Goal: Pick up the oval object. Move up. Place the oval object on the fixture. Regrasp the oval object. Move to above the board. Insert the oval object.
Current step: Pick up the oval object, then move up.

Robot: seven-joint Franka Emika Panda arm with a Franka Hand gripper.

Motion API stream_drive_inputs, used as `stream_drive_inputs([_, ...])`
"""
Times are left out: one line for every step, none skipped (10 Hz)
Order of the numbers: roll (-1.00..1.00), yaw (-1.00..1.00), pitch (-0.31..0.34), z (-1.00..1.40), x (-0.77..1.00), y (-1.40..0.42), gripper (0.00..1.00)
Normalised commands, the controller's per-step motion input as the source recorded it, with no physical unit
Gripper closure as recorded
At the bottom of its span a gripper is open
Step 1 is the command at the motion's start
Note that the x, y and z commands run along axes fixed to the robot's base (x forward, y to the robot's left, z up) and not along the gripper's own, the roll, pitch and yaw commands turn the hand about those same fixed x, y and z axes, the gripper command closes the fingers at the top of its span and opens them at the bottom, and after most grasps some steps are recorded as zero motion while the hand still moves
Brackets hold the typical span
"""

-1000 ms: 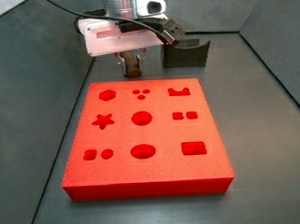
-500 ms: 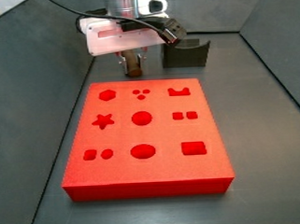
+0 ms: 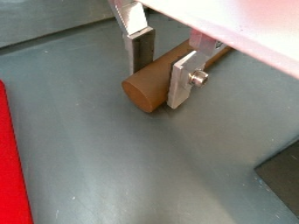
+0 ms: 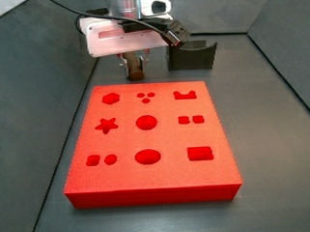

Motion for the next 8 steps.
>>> stream_drive_inputs([0.0, 0.0, 0.0, 0.0, 0.0, 0.0, 1.0])
stream_drive_inputs([0.0, 0.0, 0.0, 0.0, 0.0, 0.0, 1.0])
stream_drive_inputs([0.0, 0.0, 0.0, 0.83, 0.0, 0.0, 1.0])
stream_drive_inputs([0.0, -0.03, 0.03, 0.81, -0.08, -0.02, 1.0])
stream_drive_inputs([-0.01, -0.03, 0.033, 0.76, -0.09, -0.02, 1.0])
stream_drive_inputs([-0.02, -0.02, 0.038, 0.57, -0.05, -0.01, 1.0])
stream_drive_inputs([-0.02, -0.01, 0.044, 0.47, -0.04, -0.01, 1.0])
stream_drive_inputs([-0.03, -0.01, 0.048, 0.32, -0.03, -0.01, 1.0])
